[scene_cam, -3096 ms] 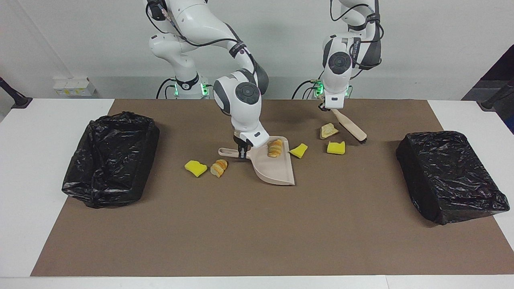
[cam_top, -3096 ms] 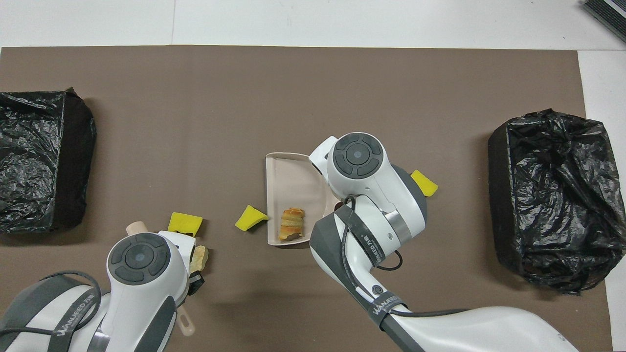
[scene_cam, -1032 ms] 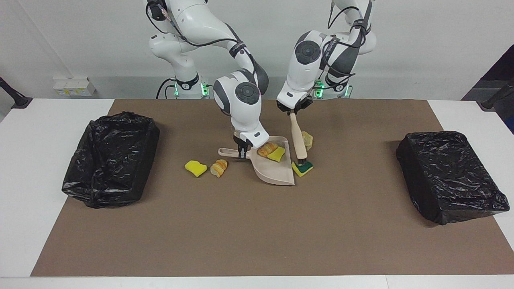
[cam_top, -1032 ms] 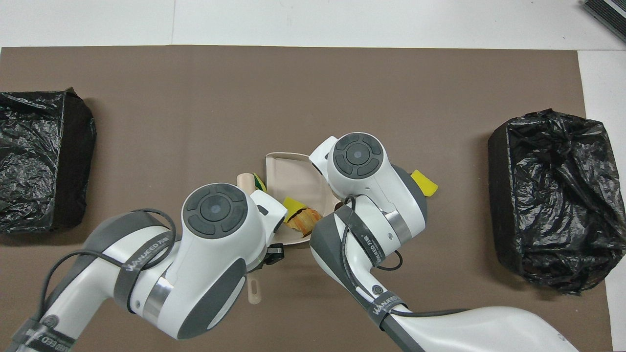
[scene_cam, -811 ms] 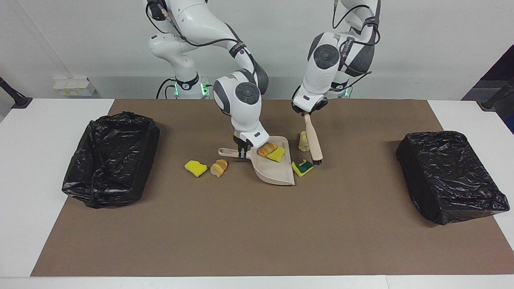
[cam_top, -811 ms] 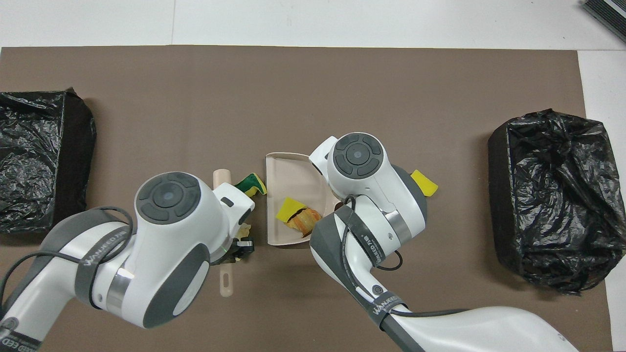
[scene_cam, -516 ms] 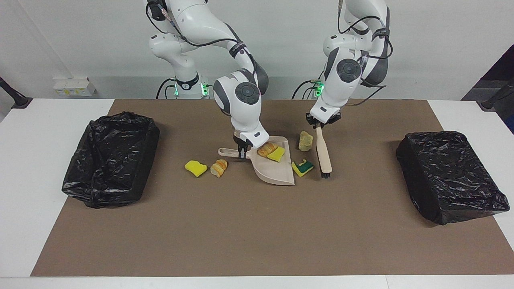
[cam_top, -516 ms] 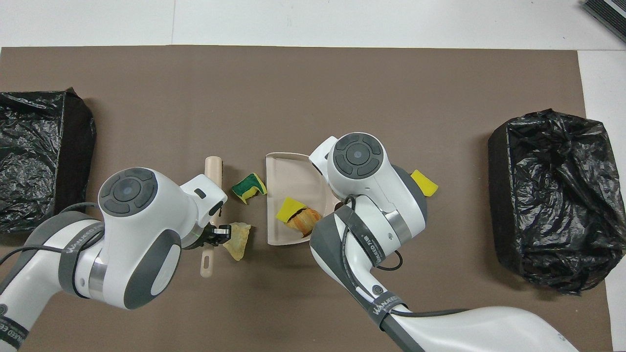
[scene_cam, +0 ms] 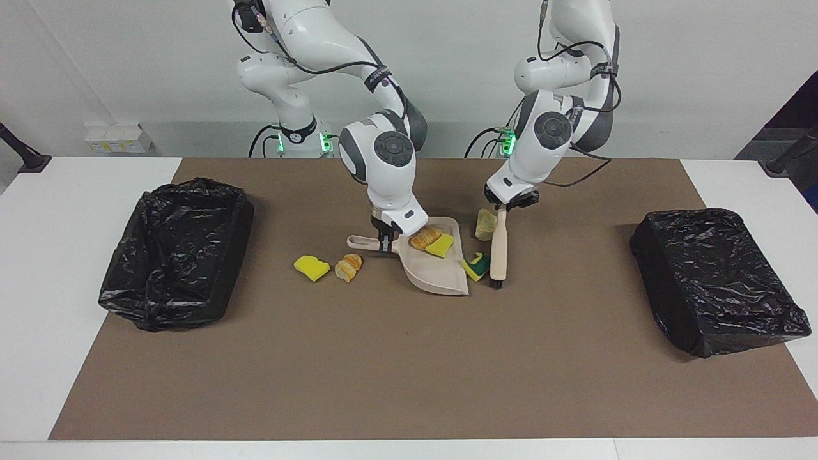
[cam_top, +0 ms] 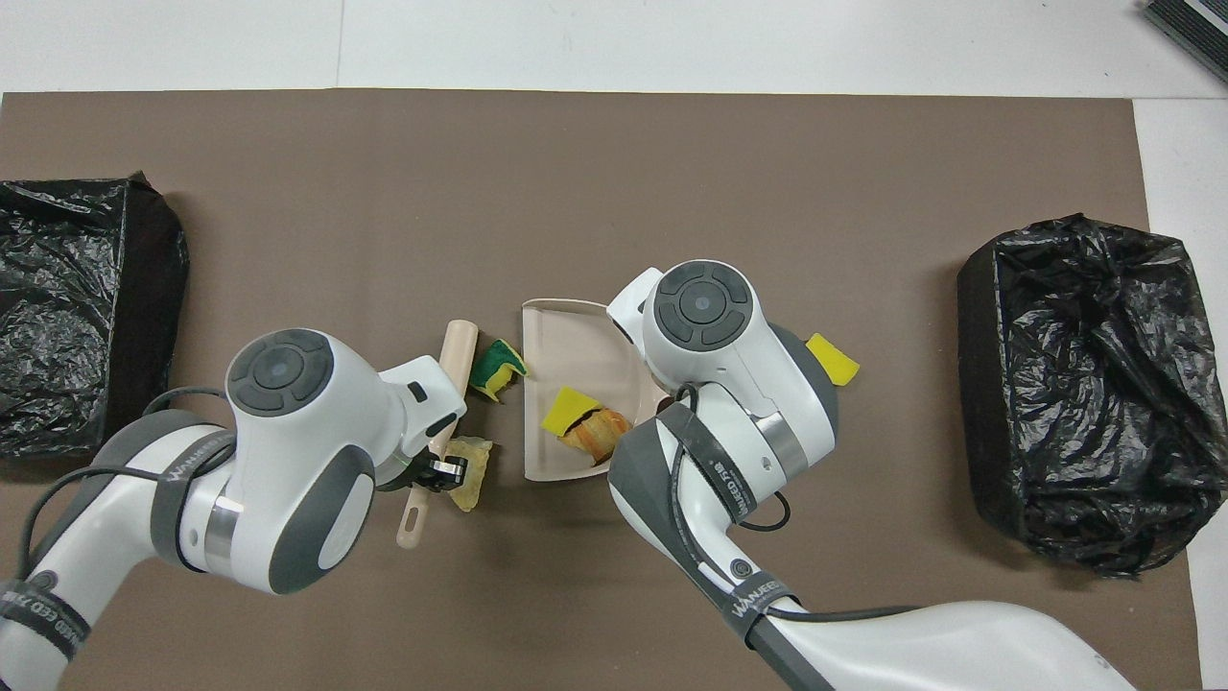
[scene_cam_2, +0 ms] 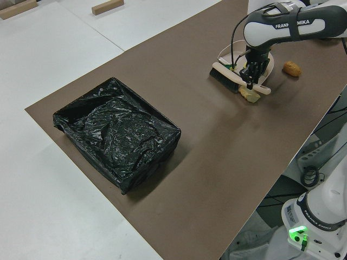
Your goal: Sweep and dump trash in bin
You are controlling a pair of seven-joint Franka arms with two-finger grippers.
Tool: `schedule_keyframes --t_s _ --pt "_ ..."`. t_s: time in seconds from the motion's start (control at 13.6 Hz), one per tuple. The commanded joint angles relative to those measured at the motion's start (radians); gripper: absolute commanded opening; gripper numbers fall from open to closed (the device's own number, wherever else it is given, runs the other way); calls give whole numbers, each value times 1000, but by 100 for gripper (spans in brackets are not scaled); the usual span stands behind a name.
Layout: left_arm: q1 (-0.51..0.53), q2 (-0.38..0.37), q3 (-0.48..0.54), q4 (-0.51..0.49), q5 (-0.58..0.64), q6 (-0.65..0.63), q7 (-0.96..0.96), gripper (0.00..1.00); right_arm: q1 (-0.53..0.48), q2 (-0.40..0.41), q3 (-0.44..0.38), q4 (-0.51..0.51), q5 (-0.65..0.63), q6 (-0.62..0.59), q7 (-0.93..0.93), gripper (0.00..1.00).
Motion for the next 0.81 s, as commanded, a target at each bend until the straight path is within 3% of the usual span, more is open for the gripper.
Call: schedule_keyframes --t_s 0.0,0.29,0.59,0.74 --pt "-24 -28 -64 53 -44 -45 -57 0 -10 -19 6 -54 7 31 -12 0" --pt "-22 -37 -69 213 -109 -215 -97 0 -10 -21 6 -54 3 28 -3 0" --pt "1 -119 -55 101 -109 -222 -114 0 -10 -19 6 -54 3 30 -3 0" --pt "19 -201 -53 24 -107 -258 -146 0 -8 -21 6 -51 -9 7 -6 0"
